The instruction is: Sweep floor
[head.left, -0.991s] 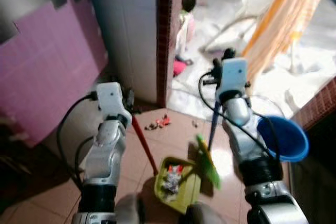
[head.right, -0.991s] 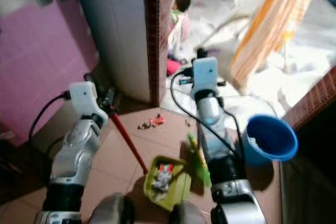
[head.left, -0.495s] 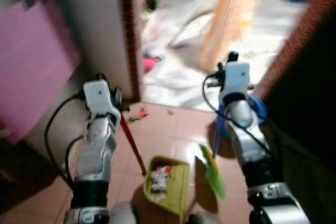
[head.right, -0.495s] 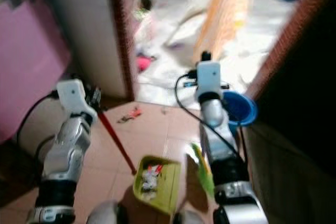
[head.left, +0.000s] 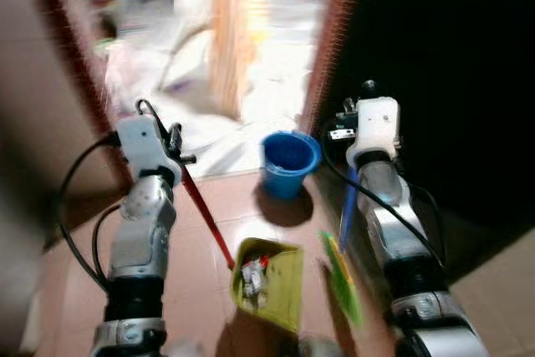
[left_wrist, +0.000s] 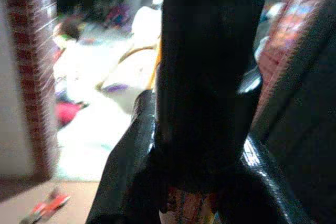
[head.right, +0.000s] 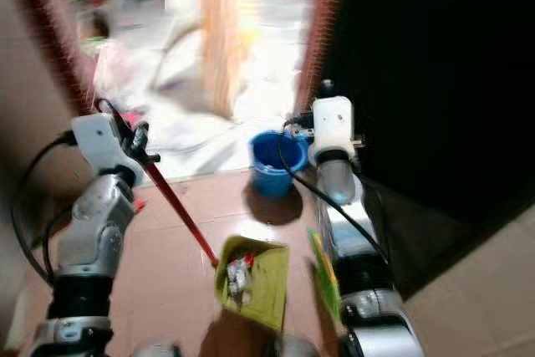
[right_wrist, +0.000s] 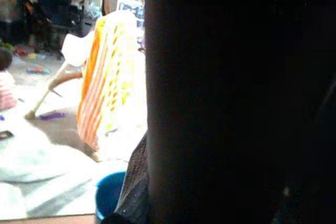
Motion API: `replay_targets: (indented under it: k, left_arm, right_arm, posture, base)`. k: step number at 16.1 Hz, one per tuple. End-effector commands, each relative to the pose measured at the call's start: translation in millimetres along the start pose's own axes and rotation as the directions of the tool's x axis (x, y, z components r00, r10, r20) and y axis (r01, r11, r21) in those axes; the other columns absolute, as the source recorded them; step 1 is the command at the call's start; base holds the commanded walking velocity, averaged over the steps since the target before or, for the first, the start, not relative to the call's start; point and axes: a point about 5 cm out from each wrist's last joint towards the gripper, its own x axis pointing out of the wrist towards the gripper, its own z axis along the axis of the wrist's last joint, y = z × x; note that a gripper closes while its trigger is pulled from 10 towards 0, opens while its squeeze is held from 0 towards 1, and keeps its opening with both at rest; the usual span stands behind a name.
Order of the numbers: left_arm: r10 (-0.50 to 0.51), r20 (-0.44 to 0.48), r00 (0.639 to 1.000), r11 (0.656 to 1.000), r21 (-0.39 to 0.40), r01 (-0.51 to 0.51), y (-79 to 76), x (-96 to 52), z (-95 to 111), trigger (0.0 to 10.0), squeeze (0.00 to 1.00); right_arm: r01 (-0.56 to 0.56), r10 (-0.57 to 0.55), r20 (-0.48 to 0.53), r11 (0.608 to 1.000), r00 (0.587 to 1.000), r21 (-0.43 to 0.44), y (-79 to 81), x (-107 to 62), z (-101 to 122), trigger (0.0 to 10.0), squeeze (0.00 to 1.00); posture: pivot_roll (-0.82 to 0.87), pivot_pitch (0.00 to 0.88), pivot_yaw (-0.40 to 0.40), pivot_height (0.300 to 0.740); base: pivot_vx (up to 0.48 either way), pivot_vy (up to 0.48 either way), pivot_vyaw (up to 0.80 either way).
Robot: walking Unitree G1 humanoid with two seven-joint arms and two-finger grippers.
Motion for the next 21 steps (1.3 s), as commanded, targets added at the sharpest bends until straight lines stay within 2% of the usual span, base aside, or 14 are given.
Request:
replay_targets:
  k: [1, 3, 10, 12, 14, 17, 20, 21]
  left_arm:
    - [0.017, 0.046, 0.999, 1.0, -0.022, -0.016, 3.9, 0.1, 8, 10.0, 0.0]
    - [0.013, 0.043, 0.999, 1.0, -0.026, -0.012, 2.2, 0.5, 8, 10.0, 0.0]
    - [0.009, 0.026, 1.0, 0.999, -0.031, -0.008, -0.9, 0.1, 5, 10.0, 0.0]
    - [0.007, 0.034, 0.999, 1.0, 0.011, -0.007, -1.4, -0.8, 5, 10.0, 0.0]
    - [0.002, 0.04, 0.999, 1.0, 0.009, -0.003, -2.4, -1.9, 5, 10.0, 0.0]
    - [0.081, 0.166, 0.983, 0.994, 0.054, -0.091, 7.0, 0.0, 32, 10.0, 0.0]
    - [0.139, 0.219, 0.966, 0.985, 0.066, -0.157, 14.4, 3.7, 47, 10.0, 0.0]
    - [0.169, 0.242, 0.955, 0.976, 0.095, -0.196, 18.4, 5.0, 50, 10.0, 0.0]
  right_arm:
    - [-0.022, 0.023, 0.071, 1.0, 0.997, -0.007, 7.6, 6.5, 18, 10.0, 0.0]
    - [-0.022, 0.022, 0.073, 1.0, 0.997, -0.007, 7.9, 6.5, 18, 10.0, 0.0]
    - [-0.016, 0.017, 0.076, 1.0, 0.997, -0.014, 7.3, 5.6, 17, 10.0, 0.0]
    - [-0.014, 0.015, 0.075, 1.0, 0.997, -0.014, 7.6, 4.4, 16, 10.0, 0.0]
    - [-0.005, 0.006, 0.074, 1.0, 0.997, -0.01, 7.6, 3.7, 15, 10.0, 0.0]
    - [0.034, -0.035, 0.085, 0.999, 0.996, 0.011, 2.7, -1.4, 13, 10.0, 0.0]
    - [0.047, -0.048, 0.07, 0.999, 0.996, 0.01, 1.2, -7.0, 6, 10.0, 0.0]
    - [0.048, -0.048, 0.067, 0.999, 0.997, 0.009, 1.3, -7.6, 5, 10.0, 0.0]
  posture:
    - [0.0, 0.022, -0.051, 0.74]
    - [0.0, 0.022, -0.048, 0.74]
    - [0.0, 0.027, -0.045, 0.74]
    - [0.0, 0.027, -0.045, 0.74]
    - [0.0, 0.016, -0.031, 0.74]
    - [0.01, 0.0, -0.01, 0.74]
    - [0.01, 0.0, -0.004, 0.74]
    - [0.01, 0.0, 0.0, 0.74]
  base:
    - [0.0, 0.48, -0.8]
    - [0.0, 0.48, -0.5]
    - [0.0, 0.48, 0.0]
    - [0.0, 0.0, 0.0]
    - [0.0, 0.0, 0.0]
    - [0.0, 0.0, 0.0]
    - [0.0, 0.0, 0.0]
    - [0.0, 0.0, 0.0]
